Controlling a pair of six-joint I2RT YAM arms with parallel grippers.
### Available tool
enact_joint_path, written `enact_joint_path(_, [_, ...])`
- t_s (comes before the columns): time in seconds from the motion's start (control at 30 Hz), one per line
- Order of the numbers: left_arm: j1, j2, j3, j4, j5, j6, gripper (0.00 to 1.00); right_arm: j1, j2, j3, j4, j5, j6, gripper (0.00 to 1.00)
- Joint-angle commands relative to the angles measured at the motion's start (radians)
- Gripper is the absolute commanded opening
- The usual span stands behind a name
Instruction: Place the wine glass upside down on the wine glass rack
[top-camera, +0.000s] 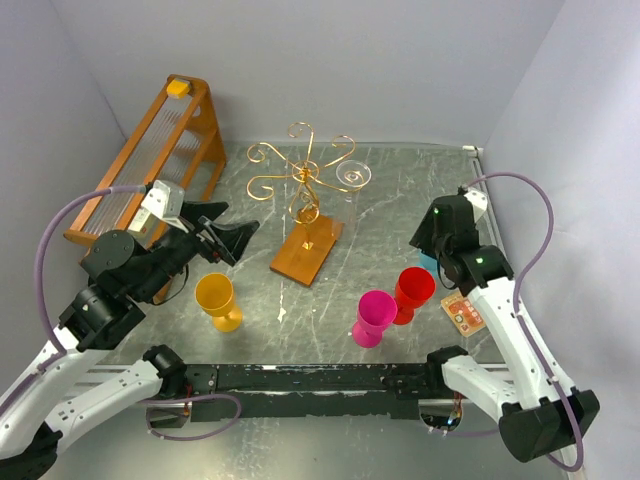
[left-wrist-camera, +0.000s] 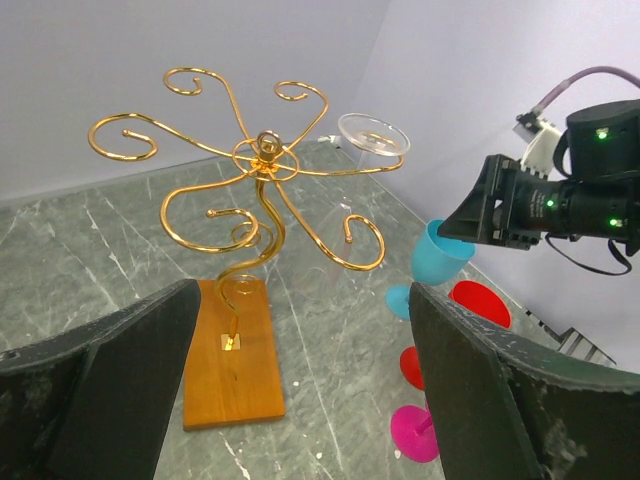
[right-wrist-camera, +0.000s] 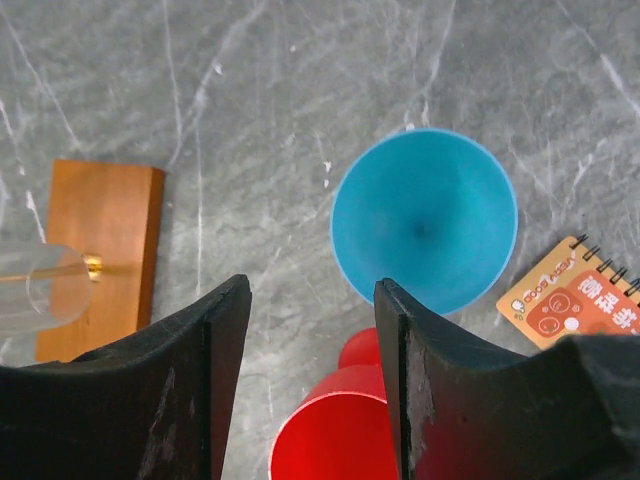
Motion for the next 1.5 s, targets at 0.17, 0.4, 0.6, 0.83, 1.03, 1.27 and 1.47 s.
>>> enact_joint_path(0.17, [-0.001,-0.010,0.002,-0.001,0.009,-0.014,0.96,0.004,0.105,-0.003,-0.001,0.015,-0.006,0.50])
enact_joint_path(0.4, [-0.002,0.002,0.011,0.006,0.025,-0.017,0.96,0.003,0.166,-0.002,0.022,0.064,-0.046,0.42])
enact_joint_path(0.6, [-0.001,0.014,0.026,0.008,0.038,-0.020,0.95,0.004,0.211,-0.003,0.058,0.036,-0.066,0.23])
enact_joint_path(0.83, [-0.002,0.010,0.032,0.007,0.044,-0.027,0.96,0.003,0.210,-0.003,0.069,0.039,-0.078,0.05])
enact_joint_path(1.03, [-0.002,0.014,0.048,0.008,0.058,-0.027,0.96,0.003,0.197,0.030,0.059,0.040,-0.087,0.00])
enact_joint_path(1.27, [-0.002,0.030,0.085,0.016,0.105,-0.081,0.97,0.004,0.025,0.087,0.099,0.005,-0.097,0.00])
enact_joint_path(1.47, [-0.001,0.038,0.088,0.066,0.187,-0.146,0.96,0.003,-0.164,0.110,0.196,-0.106,-0.096,0.00])
